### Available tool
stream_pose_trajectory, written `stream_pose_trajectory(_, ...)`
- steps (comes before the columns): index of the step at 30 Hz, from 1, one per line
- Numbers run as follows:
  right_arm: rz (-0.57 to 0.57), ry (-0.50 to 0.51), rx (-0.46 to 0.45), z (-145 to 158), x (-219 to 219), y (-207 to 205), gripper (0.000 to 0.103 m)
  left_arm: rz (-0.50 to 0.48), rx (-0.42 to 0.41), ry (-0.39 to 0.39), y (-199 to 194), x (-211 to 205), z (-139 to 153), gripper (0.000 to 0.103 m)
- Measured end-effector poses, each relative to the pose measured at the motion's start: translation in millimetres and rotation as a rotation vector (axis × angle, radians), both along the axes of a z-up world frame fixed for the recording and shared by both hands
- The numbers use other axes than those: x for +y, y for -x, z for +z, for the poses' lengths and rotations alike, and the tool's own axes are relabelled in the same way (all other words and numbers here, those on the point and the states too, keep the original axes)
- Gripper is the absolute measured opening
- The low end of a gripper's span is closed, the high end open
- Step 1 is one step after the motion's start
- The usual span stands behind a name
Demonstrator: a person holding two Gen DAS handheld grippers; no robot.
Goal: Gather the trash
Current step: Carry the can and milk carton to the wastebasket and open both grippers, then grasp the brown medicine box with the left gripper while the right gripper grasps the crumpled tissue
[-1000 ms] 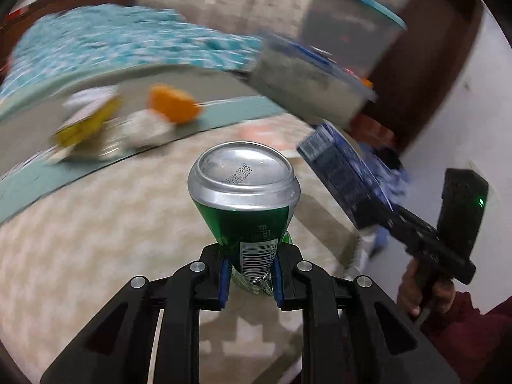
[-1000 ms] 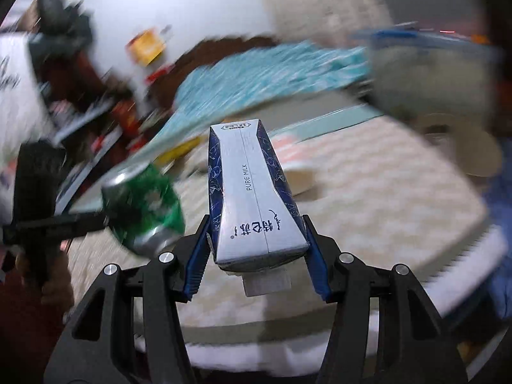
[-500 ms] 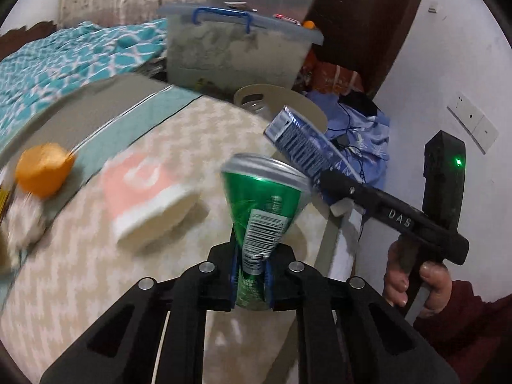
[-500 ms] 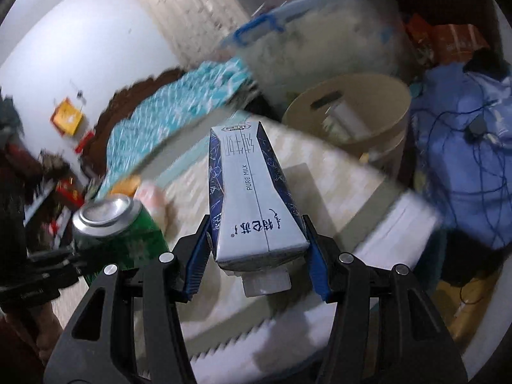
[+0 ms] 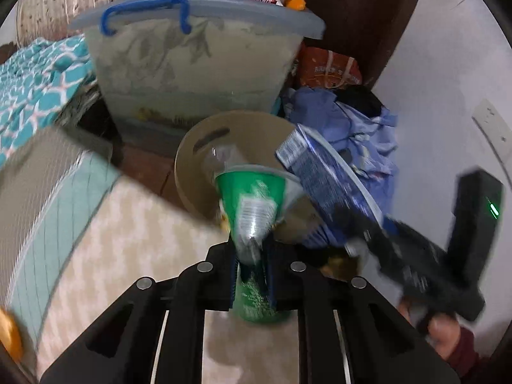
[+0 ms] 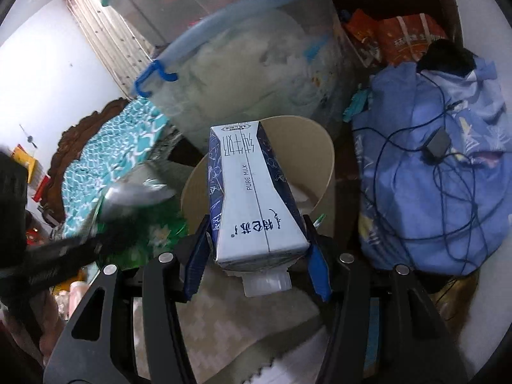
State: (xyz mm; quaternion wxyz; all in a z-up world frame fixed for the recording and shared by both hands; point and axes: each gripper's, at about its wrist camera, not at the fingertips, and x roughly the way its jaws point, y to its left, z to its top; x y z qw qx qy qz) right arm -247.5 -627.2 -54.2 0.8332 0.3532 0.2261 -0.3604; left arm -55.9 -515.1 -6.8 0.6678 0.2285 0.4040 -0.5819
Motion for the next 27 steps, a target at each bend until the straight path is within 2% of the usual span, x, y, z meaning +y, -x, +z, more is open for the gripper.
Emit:
stream_pose_trajectory(1,-0.001,-0.007,-0.002,0.5,-2.0,-1.2,0.061,0.006,-0.011,-0.013,-1.1,-11.5,-1.8,0.041)
stream_pose_trajectory(3,-0.008,0.007,-0.017,3.8,-3.6,-2.4,0.074,0.036,-0.041,-0.04,-3.2,-28.4,-4.8,0.069)
stream_pose_trajectory(5,-0.019,0.041,-0.021,8.7,-1.6,-2.5,0.075,0.058,-0.048,-0.03,-5.2,-31.4,-2.4,0.068)
stream_pose_trajectory(9,-0.022,0.065,-0.06,15.7,4.5,-1.7,0.075,0.086,0.024,0.008,-11.1,-7.7,10.0,0.068)
stream_pose_trajectory(15,0.036,0.105,-0.134,30.3,36.1,-11.9,0.075,0.086,0.104,0.101,-7.2,76.4,35.3,0.068)
stream_pose_trajectory(20,0.208,0.074,-0.134,32.4,68.6,-54.5,0.067,0.102,0.119,0.14,-8.5,169.3,37.0,0.068)
stream_pose_trajectory(22,0.319,0.04,-0.128,30.7,88.4,-81.8,0.054,0.153,0.11,0.124,-17.2,215.3,29.0,0.068)
stream_pose_trajectory(25,0.469,0.017,-0.119,32.2,125.2,-119.6,0.046,0.265,0.107,0.095,-36.4,277.5,15.8,0.068)
stream_pose_trajectory(27,0.563,0.019,-0.114,35.6,153.5,-142.3,0.045,0.357,0.115,0.086,-51.6,318.5,7.9,0.068)
